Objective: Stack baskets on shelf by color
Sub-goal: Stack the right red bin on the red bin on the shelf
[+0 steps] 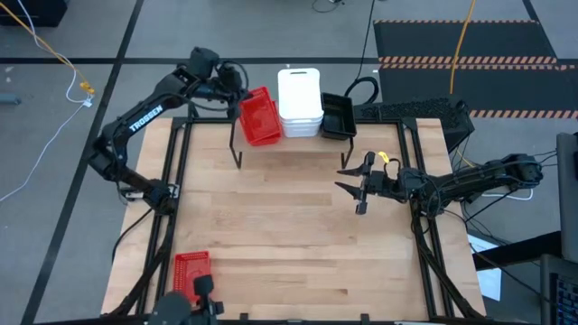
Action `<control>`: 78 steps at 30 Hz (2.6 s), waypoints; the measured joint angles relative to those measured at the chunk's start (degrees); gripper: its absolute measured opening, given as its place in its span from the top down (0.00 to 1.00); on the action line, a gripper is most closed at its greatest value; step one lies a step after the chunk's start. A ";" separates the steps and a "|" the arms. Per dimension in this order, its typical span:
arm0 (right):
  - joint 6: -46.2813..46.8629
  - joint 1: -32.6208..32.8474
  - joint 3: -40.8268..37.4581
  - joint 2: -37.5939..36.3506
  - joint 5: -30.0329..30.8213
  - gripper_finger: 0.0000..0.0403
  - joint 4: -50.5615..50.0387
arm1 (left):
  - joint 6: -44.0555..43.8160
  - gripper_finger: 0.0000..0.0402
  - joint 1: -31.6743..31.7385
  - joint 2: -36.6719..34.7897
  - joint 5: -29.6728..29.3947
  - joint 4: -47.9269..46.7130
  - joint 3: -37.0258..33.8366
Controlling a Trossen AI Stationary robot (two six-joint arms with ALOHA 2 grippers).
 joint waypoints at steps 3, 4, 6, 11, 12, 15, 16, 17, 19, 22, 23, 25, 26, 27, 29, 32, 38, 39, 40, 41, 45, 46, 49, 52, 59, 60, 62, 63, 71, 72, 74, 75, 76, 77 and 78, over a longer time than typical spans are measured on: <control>-0.04 0.00 0.00 0.00 -0.01 0.64 -0.02 | 0.33 0.99 0.17 1.30 -0.23 -0.15 0.00; -0.07 0.00 0.00 0.00 -0.02 0.64 -0.02 | 0.67 0.98 0.17 1.59 -0.29 -0.62 0.00; -0.15 0.00 0.00 0.00 -0.02 0.64 -0.09 | 1.48 0.96 0.07 1.87 -0.24 -1.49 -0.02; -0.44 0.00 0.00 0.00 0.00 0.64 -0.11 | 1.70 0.98 0.19 2.06 -0.70 -1.92 -0.02; -0.44 0.00 0.00 0.00 -0.02 0.64 -0.13 | 1.53 0.99 0.20 2.06 -0.73 -1.91 -0.02; -0.44 0.00 0.00 0.00 -0.02 0.64 -0.11 | 0.70 0.98 0.11 2.06 -0.70 -1.92 -0.02; -0.44 0.00 0.00 0.00 -0.01 0.64 -0.12 | 0.11 0.95 0.11 2.06 -0.70 -1.92 -0.02; -0.34 0.00 -0.01 0.00 -0.01 0.64 -0.13 | -0.28 0.92 0.11 2.06 -0.72 -1.94 -0.02; -0.25 0.00 0.00 0.00 0.00 0.64 -0.14 | -0.93 0.83 0.16 2.06 -0.74 -2.28 -0.02; -0.26 0.00 -0.01 0.00 -0.02 0.64 -0.15 | -0.99 0.67 0.15 2.06 -0.76 -3.11 -0.02; -0.26 0.00 0.00 0.00 0.00 0.64 -0.17 | -1.19 0.62 0.15 2.06 -0.76 -3.13 -0.02; -0.24 0.00 0.00 0.00 0.00 0.64 -0.19 | -1.32 0.52 -0.07 2.06 -0.76 -3.11 -0.02; -0.26 0.00 -0.02 0.00 -0.02 0.64 -0.31 | -1.31 0.48 -0.33 2.03 -0.76 -3.00 -0.02; -0.24 0.00 0.00 0.00 0.00 0.64 -0.54 | -1.32 0.44 -0.52 1.81 -0.84 -2.73 -0.04; -0.26 0.00 -0.02 0.00 0.04 0.64 -1.02 | -1.59 0.37 -1.12 0.82 -0.94 -1.67 -0.07; -0.28 0.00 -0.02 0.00 0.07 0.64 -1.10 | -3.10 0.32 -3.09 -1.42 -0.90 2.05 -0.07; 0.00 0.00 -0.02 0.00 0.11 0.64 -1.08 | -3.98 0.39 -7.20 -3.39 -8.91 6.15 0.02; 0.20 0.00 -0.02 0.00 0.11 0.64 -1.09 | -3.25 0.42 -7.35 -3.11 -9.90 5.44 -0.03; 0.46 0.00 -0.02 0.00 0.11 0.64 -1.07 | -2.32 0.44 -7.46 -2.55 -10.74 4.77 -0.04; 0.62 0.00 -0.02 0.00 0.11 0.64 -1.07 | -1.16 0.47 -7.77 -1.84 -11.58 4.61 -0.04; 1.03 0.02 -0.02 0.00 0.07 0.64 -1.09 | 2.18 0.55 -7.92 0.50 -16.95 4.29 -0.11; 1.03 0.02 -0.02 0.00 0.07 0.64 -1.14 | 3.16 0.57 -7.78 0.77 -17.23 4.51 -0.11; 0.65 0.02 -0.02 0.00 0.04 0.64 -1.22 | 4.46 0.60 -7.42 1.49 -17.03 4.79 -0.09; 0.08 0.02 -0.02 0.00 0.10 0.64 -1.23 | 5.58 0.62 -7.23 1.57 -16.83 4.27 -0.09; 0.16 0.02 -0.02 0.00 0.11 0.64 -1.24 | 4.65 0.84 -5.84 2.15 -15.48 3.50 -0.09; 0.29 0.02 -0.02 0.00 0.11 0.64 -1.24 | 4.53 0.88 -5.67 2.35 -15.09 3.34 -0.07; 0.35 0.02 -0.02 0.00 0.11 0.64 -1.24 | 3.64 0.96 -5.20 2.58 -14.55 2.98 -0.07; 0.37 0.02 -0.02 0.00 0.11 0.64 -1.24 | 3.19 0.97 -5.07 2.57 -14.30 2.78 -0.07; 0.36 0.02 -0.02 0.00 0.13 0.64 -1.24 | 2.98 0.98 -4.73 2.13 -13.46 2.95 -0.07; 0.33 0.02 -0.02 0.00 0.13 0.64 -1.24 | 2.78 0.98 -4.44 1.96 -12.35 3.08 -0.07; 0.28 0.02 -0.02 0.00 0.15 0.64 -1.24 | 1.92 0.97 -3.48 1.69 -9.67 3.57 0.16; 0.28 0.02 -0.02 0.02 0.15 0.64 -1.24 | 1.29 0.97 -2.96 1.67 -8.26 3.43 0.55; 0.28 0.02 -0.02 0.02 0.15 0.64 -1.24 | 0.62 0.97 -2.38 1.69 -7.01 3.35 0.84; 0.26 0.02 -0.02 0.02 0.15 0.64 -1.24 | -0.03 0.98 -1.95 1.68 -5.91 3.16 1.18; 0.26 0.02 -0.02 0.02 0.15 0.64 -1.24 | -0.85 0.98 -1.52 1.67 -4.76 3.14 1.60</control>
